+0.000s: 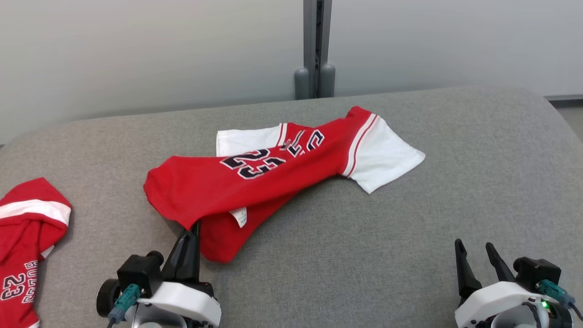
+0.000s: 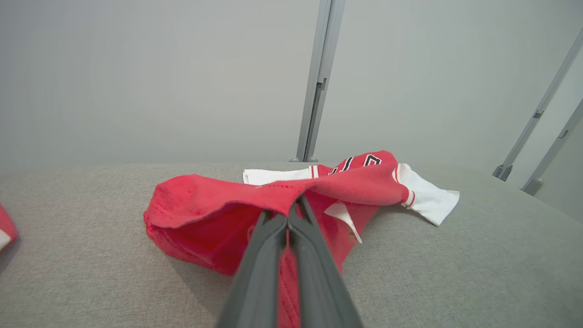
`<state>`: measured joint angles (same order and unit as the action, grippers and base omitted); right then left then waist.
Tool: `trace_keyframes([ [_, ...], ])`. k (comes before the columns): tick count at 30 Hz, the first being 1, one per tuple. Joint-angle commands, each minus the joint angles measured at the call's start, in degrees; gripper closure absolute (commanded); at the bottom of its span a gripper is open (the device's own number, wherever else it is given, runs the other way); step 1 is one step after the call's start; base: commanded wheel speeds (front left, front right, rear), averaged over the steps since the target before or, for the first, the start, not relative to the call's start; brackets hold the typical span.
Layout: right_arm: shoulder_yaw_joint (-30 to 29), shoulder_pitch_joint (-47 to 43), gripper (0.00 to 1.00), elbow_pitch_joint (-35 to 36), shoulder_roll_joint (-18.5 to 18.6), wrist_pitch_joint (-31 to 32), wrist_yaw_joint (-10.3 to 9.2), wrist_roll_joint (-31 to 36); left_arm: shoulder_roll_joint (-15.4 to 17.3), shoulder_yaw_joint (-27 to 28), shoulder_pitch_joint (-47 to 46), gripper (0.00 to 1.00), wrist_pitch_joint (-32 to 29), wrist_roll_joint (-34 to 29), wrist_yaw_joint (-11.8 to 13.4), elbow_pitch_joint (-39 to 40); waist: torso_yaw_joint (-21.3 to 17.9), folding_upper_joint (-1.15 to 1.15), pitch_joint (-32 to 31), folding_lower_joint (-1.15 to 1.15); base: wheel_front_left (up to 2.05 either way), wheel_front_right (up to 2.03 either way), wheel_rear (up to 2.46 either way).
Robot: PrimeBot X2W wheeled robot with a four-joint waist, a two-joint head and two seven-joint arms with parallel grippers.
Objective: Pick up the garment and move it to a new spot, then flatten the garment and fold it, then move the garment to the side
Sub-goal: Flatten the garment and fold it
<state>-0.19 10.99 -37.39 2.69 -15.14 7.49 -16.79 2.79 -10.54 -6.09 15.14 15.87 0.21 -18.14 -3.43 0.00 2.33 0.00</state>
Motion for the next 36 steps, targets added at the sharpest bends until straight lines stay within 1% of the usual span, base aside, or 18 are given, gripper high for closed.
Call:
trace_keyframes([
  [1,-0.4,-0.93,0.0,-0.05,0.42,-0.01,0.01,-0.37,0.23,-0.18,1.73,1.0,0.02,0.2,-0.2,0.8,1.82,0.0,-3.1,0.0,0.0,0.0,0.0],
  [8,-1.03,-2.24,0.0,0.05,0.41,-0.01,0.01,-0.75,0.23,0.46,6.44,1.0,0.02,0.88,0.51,2.06,2.07,0.0,-4.19,0.0,0.0,0.0,0.0],
  [9,-0.96,-2.25,0.0,0.16,0.43,-0.01,0.01,-0.77,0.23,0.81,7.02,1.0,0.02,1.0,0.87,1.93,1.83,0.0,-4.0,0.0,0.0,0.0,0.0],
  [13,-0.65,-1.59,0.0,0.5,0.41,-0.01,0.01,-0.59,0.23,1.99,7.63,1.0,0.02,0.51,0.99,0.4,0.53,0.0,-2.33,0.0,0.0,0.0,0.0],
  [19,-0.36,0.59,0.0,0.78,0.41,-0.01,0.01,0.31,0.22,4.38,2.03,1.0,0.02,-0.03,1.37,-3.29,-1.89,0.0,2.85,0.0,0.0,0.0,0.0],
  [25,-0.61,2.64,0.0,1.12,0.41,-0.01,0.01,0.83,0.22,8.9,-5.39,1.0,0.01,-1.18,1.42,-9.2,-3.61,0.0,7.11,0.0,0.0,0.0,0.0],
  [32,-0.65,3.9,0.0,1.32,0.39,-0.01,0.01,0.33,0.25,13.25,-9.5,1.0,0.02,-2.03,0.37,-15.64,-4.06,0.0,8.6,0.0,0.0,0.0,0.0],
  [36,-0.33,4.32,0.0,1.02,0.39,-0.01,0.01,0.16,0.24,14.19,-10.28,1.0,0.02,-2.03,-0.09,-17.73,-3.72,0.0,8.65,0.0,0.0,0.0,0.0],
])
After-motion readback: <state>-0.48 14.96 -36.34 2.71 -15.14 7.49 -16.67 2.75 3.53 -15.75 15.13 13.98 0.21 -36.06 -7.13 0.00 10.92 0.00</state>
